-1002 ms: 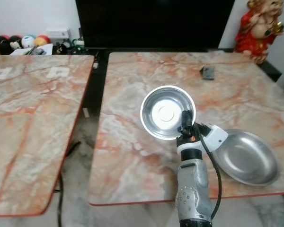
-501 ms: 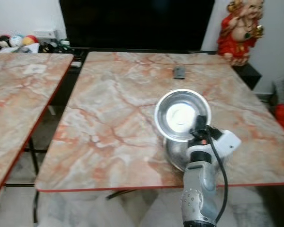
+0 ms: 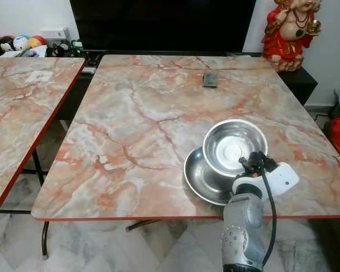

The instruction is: Setting the table

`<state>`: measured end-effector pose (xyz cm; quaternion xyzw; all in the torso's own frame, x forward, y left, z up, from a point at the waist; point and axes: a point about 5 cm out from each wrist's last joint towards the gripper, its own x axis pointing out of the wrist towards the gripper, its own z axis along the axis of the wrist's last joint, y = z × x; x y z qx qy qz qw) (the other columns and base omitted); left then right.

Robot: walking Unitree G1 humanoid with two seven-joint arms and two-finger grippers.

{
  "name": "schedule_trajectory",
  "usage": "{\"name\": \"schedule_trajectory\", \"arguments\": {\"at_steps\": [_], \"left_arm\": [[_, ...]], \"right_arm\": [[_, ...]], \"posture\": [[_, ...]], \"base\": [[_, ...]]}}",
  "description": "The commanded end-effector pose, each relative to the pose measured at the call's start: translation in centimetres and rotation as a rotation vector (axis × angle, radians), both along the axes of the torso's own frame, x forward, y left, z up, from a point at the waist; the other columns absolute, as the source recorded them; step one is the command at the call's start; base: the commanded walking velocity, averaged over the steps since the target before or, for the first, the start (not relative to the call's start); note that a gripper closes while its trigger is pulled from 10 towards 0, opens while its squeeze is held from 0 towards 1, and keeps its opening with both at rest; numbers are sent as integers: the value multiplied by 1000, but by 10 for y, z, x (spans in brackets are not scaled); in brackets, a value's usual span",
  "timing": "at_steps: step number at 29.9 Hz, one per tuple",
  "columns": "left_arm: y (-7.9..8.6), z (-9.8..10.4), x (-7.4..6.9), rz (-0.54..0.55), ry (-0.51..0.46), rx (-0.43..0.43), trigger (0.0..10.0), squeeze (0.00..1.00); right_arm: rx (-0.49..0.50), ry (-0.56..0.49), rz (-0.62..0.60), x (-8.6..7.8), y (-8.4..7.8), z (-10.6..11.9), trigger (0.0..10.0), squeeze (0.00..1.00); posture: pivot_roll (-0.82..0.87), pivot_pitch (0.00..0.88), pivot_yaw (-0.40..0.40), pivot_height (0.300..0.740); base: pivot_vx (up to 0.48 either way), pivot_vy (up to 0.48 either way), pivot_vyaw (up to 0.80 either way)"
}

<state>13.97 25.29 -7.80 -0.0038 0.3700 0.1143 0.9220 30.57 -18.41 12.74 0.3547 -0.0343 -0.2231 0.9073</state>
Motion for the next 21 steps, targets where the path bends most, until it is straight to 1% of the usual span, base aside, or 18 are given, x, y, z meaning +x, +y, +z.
{"name": "schedule_trajectory", "arguments": {"at_steps": [1,2,4,6,9,10,15,17,18,19,21], "left_arm": [[1,-3,-8,-4,38,-4,10000,0],[1,-3,-8,-5,39,-3,10000,0],[1,-3,-8,-8,41,-2,10000,0],[1,-3,-8,-9,41,-2,10000,0],[2,-3,-8,-10,39,-1,10000,0],[2,-3,-8,-11,39,0,10000,0],[1,-4,-8,-14,43,-1,10000,0],[1,-4,-9,-17,45,-2,10000,0],[1,-4,-9,-19,46,-2,10000,0],[0,-4,-9,-22,49,-3,10000,0],[0,-4,-9,-24,50,-3,10000,0]], "right_arm": [[66,-28,-21,-3,9,9,10000,0],[68,-24,-14,-3,10,10,10000,0],[105,-9,-25,-5,13,11,10000,0],[111,-8,-29,-5,14,11,10000,0],[112,22,-30,-8,16,16,10000,0],[139,35,-32,-11,18,18,10000,0],[158,54,-19,-16,18,21,10000,0],[146,78,10,-15,19,19,10000,0],[138,100,43,-14,22,16,10000,0],[158,129,62,-13,24,11,10000,0],[220,155,39,-13,24,5,10000,0]], "posture": [[30,105,-32,740],[25,106,-31,740],[24,108,-32,740],[25,108,-31,740],[25,110,-32,740],[24,111,-32,740],[13,113,-31,740],[11,113,-31,740],[11,113,-31,740],[11,112,-32,740],[11,112,-32,740]], "base": [[0,0,0],[0,0,0],[0,0,0],[0,0,0],[0,0,0],[0,0,0],[0,0,0],[0,0,0],[0,0,0],[0,0,0],[0,0,0]]}}
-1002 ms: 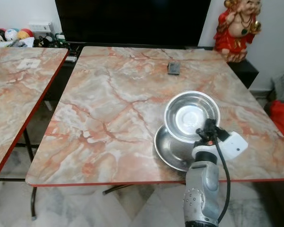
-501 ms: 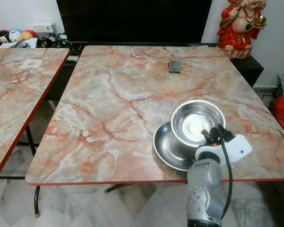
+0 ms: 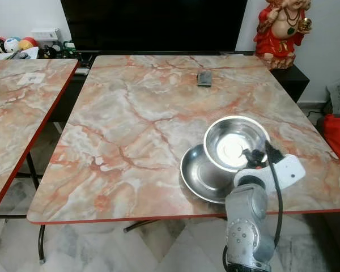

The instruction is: Setting the table

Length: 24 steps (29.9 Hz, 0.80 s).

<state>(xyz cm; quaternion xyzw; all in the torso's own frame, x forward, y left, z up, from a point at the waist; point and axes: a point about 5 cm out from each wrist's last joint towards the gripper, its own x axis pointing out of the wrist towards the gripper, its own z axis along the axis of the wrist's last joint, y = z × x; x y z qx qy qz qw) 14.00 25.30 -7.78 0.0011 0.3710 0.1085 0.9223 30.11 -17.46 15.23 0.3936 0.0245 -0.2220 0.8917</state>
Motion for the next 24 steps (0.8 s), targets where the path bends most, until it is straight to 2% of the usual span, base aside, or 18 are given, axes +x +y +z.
{"name": "schedule_trajectory", "arguments": {"at_steps": [1,11,14,24], "left_arm": [[0,-5,-10,-9,48,-8,10000,0],[2,-5,-11,-11,57,-3,10000,0],[2,-5,-11,-14,58,-4,10000,0],[0,-6,-12,-19,60,-6,10000,0]], "right_arm": [[115,83,-5,-9,14,-22,10000,0],[115,178,27,-10,15,-34,10000,0],[143,195,27,-10,16,-37,10000,0],[140,208,31,-10,15,-40,10000,0]], "posture": [[11,112,-32,740],[17,115,-30,740],[17,115,-29,740],[19,112,-29,740]], "base": [[0,0,0],[0,0,0],[0,0,0],[0,0,0]]}}
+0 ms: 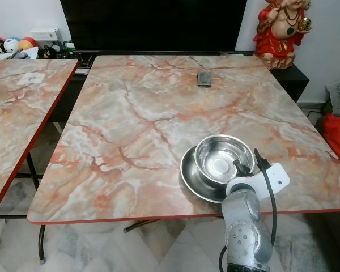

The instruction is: Setting the table

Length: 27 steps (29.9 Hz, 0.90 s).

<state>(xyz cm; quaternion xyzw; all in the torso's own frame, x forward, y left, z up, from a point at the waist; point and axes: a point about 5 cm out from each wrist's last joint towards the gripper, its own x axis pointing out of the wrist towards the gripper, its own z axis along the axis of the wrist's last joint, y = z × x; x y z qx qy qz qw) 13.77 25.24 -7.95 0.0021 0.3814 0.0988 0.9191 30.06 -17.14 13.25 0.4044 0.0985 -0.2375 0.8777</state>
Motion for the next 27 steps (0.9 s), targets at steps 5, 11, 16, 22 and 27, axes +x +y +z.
{"name": "schedule_trajectory", "arguments": {"at_steps": [5,11,16,22,27], "left_arm": [[0,-4,-10,0,41,1,10000,0],[1,-4,-10,0,44,2,10000,0],[2,-4,-10,-1,46,3,10000,0],[2,-4,-10,-3,47,2,10000,0],[1,-5,-11,-3,52,0,10000,0]], "right_arm": [[79,75,13,-8,13,-22,10000,0],[72,82,28,-7,14,-22,10000,133],[67,79,34,-6,14,-22,10000,247],[64,78,37,-5,15,-22,10000,1000],[55,74,30,-4,14,-19,10000,0]], "posture": [[21,113,-30,740],[22,116,-29,740],[21,115,-29,740],[21,115,-29,740],[23,115,-29,740]], "base": [[0,0,0],[0,0,0],[0,0,0],[0,0,0],[0,0,0]]}}
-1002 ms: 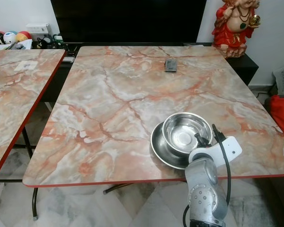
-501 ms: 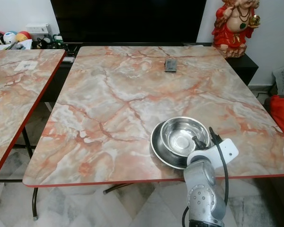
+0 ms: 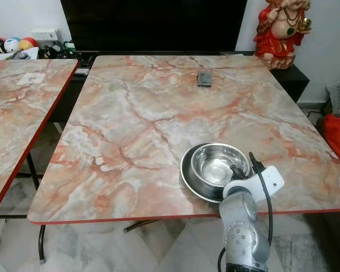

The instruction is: Setting the table

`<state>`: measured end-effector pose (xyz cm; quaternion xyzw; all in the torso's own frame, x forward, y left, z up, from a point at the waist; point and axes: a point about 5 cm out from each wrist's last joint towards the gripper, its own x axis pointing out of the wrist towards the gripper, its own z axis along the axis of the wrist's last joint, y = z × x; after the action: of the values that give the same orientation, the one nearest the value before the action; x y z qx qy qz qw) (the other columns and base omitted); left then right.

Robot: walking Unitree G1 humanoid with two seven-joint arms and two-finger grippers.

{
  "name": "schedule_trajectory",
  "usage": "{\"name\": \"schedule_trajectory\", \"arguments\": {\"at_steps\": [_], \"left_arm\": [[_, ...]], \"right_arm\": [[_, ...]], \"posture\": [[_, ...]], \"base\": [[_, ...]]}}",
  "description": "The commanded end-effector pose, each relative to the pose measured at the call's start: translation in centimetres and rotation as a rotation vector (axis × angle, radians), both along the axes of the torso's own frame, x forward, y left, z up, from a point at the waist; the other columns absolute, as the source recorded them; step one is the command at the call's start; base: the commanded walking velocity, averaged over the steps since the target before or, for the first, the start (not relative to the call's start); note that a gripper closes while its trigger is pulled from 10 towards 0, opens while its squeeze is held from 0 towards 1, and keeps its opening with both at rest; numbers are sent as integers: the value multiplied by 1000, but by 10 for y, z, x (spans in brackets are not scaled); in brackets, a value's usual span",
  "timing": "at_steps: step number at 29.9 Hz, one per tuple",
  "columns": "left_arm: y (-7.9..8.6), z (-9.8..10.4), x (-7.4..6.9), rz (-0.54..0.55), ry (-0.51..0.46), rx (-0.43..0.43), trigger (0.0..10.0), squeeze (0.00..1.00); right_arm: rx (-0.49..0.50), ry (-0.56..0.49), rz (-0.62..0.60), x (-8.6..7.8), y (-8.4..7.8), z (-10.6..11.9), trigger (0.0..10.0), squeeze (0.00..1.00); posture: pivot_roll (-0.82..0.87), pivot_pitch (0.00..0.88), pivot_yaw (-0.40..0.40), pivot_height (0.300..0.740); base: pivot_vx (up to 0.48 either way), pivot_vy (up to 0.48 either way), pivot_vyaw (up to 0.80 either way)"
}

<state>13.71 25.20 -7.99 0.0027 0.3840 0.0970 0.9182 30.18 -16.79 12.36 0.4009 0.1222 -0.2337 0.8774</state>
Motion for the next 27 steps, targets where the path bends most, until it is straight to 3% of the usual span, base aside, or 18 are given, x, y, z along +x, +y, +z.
{"name": "schedule_trajectory", "arguments": {"at_steps": [1,18,27], "left_arm": [[1,-4,-10,1,47,1,10000,0],[1,-4,-9,-4,52,0,10000,0],[-1,-5,-8,-9,52,-3,10000,0]], "right_arm": [[47,36,0,-5,10,-10,10000,0],[-19,26,36,-5,13,1,10000,0],[-53,73,-22,-16,5,4,10000,0]], "posture": [[23,115,-29,740],[17,116,-31,740],[11,116,-32,740]], "base": [[0,0,0],[0,0,0],[0,0,0]]}}
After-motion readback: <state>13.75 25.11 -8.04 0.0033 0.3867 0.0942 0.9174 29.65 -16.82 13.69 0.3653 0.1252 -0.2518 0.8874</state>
